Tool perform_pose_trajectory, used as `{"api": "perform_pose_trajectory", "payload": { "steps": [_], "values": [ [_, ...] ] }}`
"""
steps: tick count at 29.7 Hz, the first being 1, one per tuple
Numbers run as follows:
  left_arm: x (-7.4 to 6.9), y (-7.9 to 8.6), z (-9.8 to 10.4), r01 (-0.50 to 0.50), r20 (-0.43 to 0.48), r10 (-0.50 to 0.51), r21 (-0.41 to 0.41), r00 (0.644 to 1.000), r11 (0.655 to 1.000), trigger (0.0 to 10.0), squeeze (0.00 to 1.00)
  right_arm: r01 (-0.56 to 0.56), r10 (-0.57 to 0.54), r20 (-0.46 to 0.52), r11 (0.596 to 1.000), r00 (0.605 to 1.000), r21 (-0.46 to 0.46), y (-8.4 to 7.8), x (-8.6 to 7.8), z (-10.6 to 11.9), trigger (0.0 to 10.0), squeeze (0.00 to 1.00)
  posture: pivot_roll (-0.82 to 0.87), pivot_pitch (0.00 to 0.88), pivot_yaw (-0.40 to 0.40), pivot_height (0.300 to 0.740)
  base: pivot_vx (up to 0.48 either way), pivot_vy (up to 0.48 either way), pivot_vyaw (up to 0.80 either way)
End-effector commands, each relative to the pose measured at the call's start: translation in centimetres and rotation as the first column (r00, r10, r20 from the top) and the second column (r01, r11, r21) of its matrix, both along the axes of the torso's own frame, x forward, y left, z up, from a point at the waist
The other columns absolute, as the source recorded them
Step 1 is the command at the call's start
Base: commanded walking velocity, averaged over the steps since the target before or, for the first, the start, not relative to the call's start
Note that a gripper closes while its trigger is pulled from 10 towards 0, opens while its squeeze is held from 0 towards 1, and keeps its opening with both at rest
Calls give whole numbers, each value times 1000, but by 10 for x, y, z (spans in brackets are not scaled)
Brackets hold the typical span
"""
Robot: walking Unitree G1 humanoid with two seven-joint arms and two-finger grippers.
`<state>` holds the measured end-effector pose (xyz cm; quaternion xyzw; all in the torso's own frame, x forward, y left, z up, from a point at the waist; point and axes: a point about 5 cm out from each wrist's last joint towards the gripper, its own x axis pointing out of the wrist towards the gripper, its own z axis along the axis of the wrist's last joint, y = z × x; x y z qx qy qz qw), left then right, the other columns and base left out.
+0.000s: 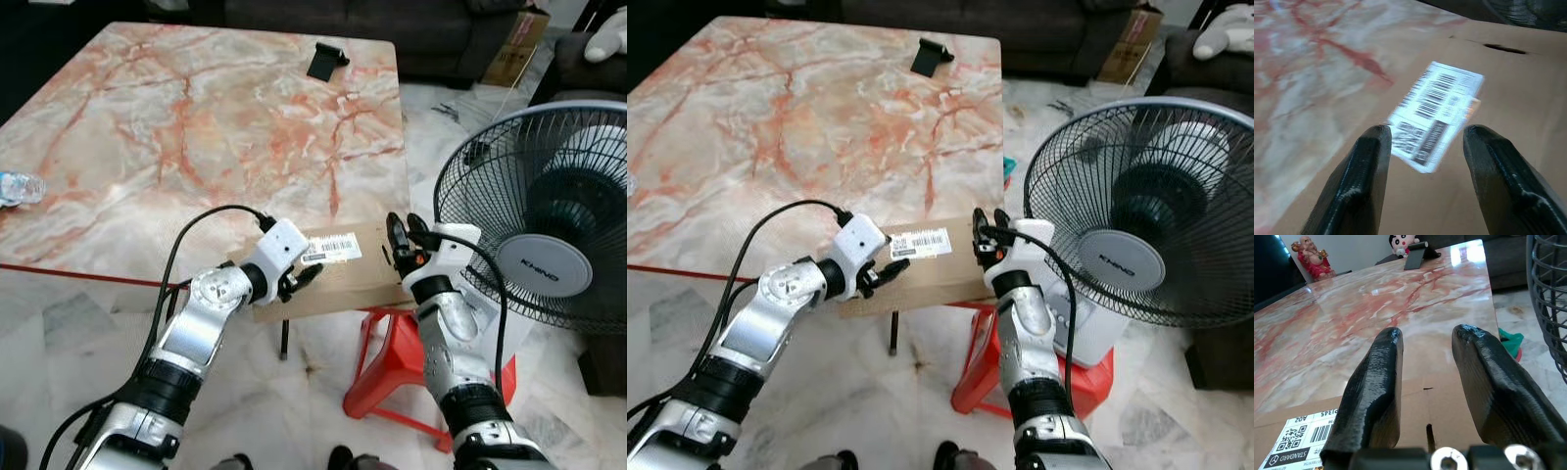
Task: Picking trash to rubbish bin
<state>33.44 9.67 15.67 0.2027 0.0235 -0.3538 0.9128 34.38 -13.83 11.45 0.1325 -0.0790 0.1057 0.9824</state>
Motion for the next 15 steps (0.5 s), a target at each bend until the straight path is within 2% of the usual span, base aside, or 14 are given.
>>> {"api": "perform_pose_trajectory", "payload": {
  "steps": [1,4,5,6,8,10,12,14,15],
  "values": [
    [3,6,11,-46,55,46,-11,997,999,10000,0,2,-2,0,1000,1000,0,-1,-1,0,10000,0,87,174,-60,740,0,0,0],
    [5,9,16,-71,78,73,-32,994,997,10000,0,2,-2,0,1000,1000,1,-1,0,0,10000,0,87,174,-60,740,0,0,0],
    [10,16,24,-136,114,144,-78,983,988,10000,0,4,-4,2,1000,1000,1,-1,0,0,10000,0,87,174,-60,740,0,0,0],
    [10,16,24,-136,114,144,-78,983,988,10000,0,4,-4,2,1000,1000,1,-1,0,0,10000,0,87,174,-60,740,0,0,0],
    [16,28,32,-222,152,241,-132,958,966,10000,0,5,-5,3,1000,1000,2,-2,0,1,10000,0,87,174,-60,740,0,0,0],
    [24,58,35,-404,204,448,-223,871,887,10000,0,10,-10,4,1000,1000,2,-3,0,1,10000,0,85,160,-58,740,0,0,0],
    [25,84,33,-526,237,589,-282,772,802,10000,0,15,-15,6,1000,1000,3,-3,1,1,10000,0,85,157,-59,740,0,0,0],
    [24,96,28,-578,225,648,-308,728,756,10000,0,19,-19,8,1000,1000,3,-4,1,2,10000,0,80,152,-60,740,0,0,0],
    [24,98,27,-591,214,664,-319,716,741,10000,0,20,-20,8,1000,1000,3,-4,1,2,10000,0,80,152,-60,740,0,0,0]
  ]
}}
